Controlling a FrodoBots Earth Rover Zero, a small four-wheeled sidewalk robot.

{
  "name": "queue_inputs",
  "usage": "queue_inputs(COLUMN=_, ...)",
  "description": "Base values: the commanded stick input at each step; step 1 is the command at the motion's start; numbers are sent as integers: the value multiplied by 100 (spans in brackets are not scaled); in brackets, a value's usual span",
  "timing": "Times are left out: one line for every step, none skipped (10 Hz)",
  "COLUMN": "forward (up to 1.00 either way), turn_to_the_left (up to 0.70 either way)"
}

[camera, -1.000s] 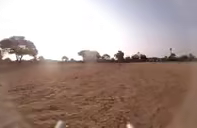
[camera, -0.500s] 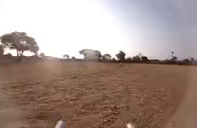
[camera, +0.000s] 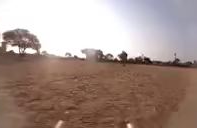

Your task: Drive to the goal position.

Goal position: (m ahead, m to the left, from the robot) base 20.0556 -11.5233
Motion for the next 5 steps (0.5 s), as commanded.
queue_inputs(forward=70, turn_to_the_left=0)
queue_inputs(forward=70, turn_to_the_left=0)
queue_inputs(forward=70, turn_to_the_left=0)
queue_inputs(forward=70, turn_to_the_left=0)
queue_inputs(forward=70, turn_to_the_left=0)
